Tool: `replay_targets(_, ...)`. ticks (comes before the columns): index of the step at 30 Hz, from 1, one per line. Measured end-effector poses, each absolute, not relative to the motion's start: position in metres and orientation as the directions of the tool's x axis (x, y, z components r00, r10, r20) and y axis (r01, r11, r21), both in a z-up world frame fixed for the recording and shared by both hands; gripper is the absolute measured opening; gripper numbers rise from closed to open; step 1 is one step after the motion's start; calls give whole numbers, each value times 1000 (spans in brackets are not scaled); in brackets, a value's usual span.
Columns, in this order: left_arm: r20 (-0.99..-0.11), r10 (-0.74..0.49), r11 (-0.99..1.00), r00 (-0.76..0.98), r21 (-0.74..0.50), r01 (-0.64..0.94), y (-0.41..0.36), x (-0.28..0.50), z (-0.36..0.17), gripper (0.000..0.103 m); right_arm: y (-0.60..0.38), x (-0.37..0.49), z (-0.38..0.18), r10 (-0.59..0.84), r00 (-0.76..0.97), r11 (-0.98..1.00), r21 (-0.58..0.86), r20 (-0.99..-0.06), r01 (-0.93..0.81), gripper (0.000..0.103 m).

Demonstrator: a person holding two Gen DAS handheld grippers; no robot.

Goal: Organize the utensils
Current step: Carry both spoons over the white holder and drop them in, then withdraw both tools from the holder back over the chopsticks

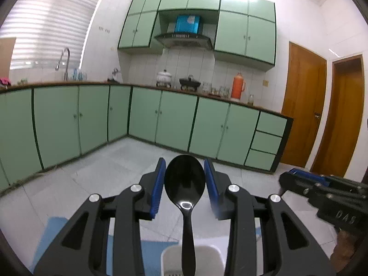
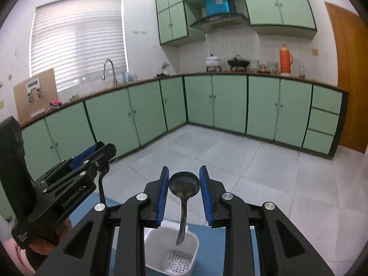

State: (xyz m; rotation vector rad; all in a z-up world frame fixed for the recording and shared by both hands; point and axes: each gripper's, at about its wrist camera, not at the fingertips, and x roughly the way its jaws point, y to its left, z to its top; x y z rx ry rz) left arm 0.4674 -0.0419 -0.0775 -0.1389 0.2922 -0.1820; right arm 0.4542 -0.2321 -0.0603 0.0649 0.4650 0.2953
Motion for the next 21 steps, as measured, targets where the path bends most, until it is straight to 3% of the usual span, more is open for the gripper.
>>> replay_targets(10, -375, -201, 977, 905, -142, 158, -32, 466, -118, 38, -230, 452, -104, 328, 794, 944, 157, -511, -289, 28)
replay_targets(13, -374, -202, 977, 905, -142, 159, -28, 458, -116, 49, -232, 446, -103, 332, 797, 943, 168, -505, -287, 35)
replay_targets(16, -364, -202, 977, 909, -141, 161, -23, 445, -110, 52, -238, 437, -97, 338, 803, 941, 187, -491, -281, 39)
replay_targets(21, -348, -196, 977, 917, -147, 153, -10, 411, -99, 62, -251, 413, -86, 329, 825, 943, 201, -460, -264, 56)
